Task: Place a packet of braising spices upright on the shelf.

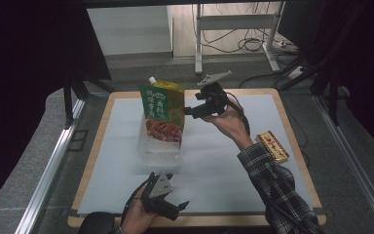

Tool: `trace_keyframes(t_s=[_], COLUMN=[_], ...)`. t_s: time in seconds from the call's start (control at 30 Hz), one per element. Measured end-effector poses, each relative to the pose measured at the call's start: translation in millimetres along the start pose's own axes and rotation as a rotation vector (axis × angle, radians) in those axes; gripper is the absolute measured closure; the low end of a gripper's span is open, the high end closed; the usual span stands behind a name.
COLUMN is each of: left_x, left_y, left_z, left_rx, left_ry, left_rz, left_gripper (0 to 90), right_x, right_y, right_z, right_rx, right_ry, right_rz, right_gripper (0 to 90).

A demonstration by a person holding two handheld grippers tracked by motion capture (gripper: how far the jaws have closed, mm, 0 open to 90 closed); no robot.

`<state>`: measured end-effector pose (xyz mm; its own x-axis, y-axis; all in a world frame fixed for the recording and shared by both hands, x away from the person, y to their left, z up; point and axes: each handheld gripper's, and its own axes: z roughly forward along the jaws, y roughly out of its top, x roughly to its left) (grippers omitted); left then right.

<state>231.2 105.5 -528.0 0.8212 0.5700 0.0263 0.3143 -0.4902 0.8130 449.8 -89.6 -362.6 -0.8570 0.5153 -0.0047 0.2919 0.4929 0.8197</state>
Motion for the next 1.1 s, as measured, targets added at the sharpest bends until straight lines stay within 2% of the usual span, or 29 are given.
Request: trace_keyframes(t_s=[0.13,0.57,1.1], left_x=[0.0,-0.3,-1.0], left_y=[0.1,0.3,0.3], left_z=[-0.1,0.1,1.3], left_rx=[-0.002,-0.003,0.002], left_ry=[0.001,0.003,0.003], left_rz=[-0.001,0.003,0.006], left_gripper=[0.0,0.0,0.0], right_x=[0.0,-5.0,-8.9], right_y=[-7.6,-31.6,-60.8], right_z=[-5.2,-20.5,-41.2], right_rx=[0.019,0.024,0.043], right_ry=[-0.009,-0.019,-0.035], right_rz=[-0.005,0.027,0.033], right_gripper=[21.4,21.3,21.4])
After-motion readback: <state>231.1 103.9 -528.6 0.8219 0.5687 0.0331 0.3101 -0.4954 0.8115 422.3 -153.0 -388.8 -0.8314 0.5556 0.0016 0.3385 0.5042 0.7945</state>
